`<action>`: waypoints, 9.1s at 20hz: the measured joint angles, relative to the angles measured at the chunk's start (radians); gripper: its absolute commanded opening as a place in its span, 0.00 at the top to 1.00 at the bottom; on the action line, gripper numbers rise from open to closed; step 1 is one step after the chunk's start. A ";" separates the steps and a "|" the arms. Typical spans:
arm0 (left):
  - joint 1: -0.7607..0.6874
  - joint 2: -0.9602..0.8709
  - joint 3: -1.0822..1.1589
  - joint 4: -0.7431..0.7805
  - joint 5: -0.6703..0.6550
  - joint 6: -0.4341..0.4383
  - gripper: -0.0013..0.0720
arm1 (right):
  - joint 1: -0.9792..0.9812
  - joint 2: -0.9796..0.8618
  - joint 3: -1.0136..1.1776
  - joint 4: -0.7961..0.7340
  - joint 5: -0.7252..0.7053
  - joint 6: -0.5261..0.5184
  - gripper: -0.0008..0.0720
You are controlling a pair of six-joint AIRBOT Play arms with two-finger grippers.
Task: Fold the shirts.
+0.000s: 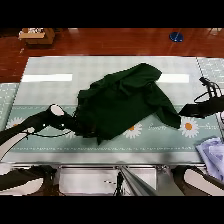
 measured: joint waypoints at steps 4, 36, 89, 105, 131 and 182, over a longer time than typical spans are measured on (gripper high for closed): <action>0.000 0.000 0.000 0.003 -0.020 0.001 0.95 | 0.056 -0.035 -0.016 -0.071 -0.105 -0.009 0.25; 0.302 0.574 1.105 0.109 -0.086 0.041 0.95 | 0.156 0.498 0.488 -0.035 -0.432 0.239 0.96; 0.507 0.095 0.580 0.485 0.065 -0.019 0.42 | 0.377 -0.613 1.146 -0.106 0.078 0.375 0.29; 0.829 0.333 -0.029 0.477 -0.462 -0.049 0.08 | -0.073 -0.124 0.343 -0.041 0.269 0.282 0.32; 0.654 0.169 -0.151 0.294 -0.225 -0.037 0.95 | -0.171 0.002 0.008 0.032 0.197 0.225 0.32; 0.653 0.840 1.282 0.381 -0.713 -0.304 0.95 | 0.175 0.536 1.039 -0.178 0.436 0.457 0.96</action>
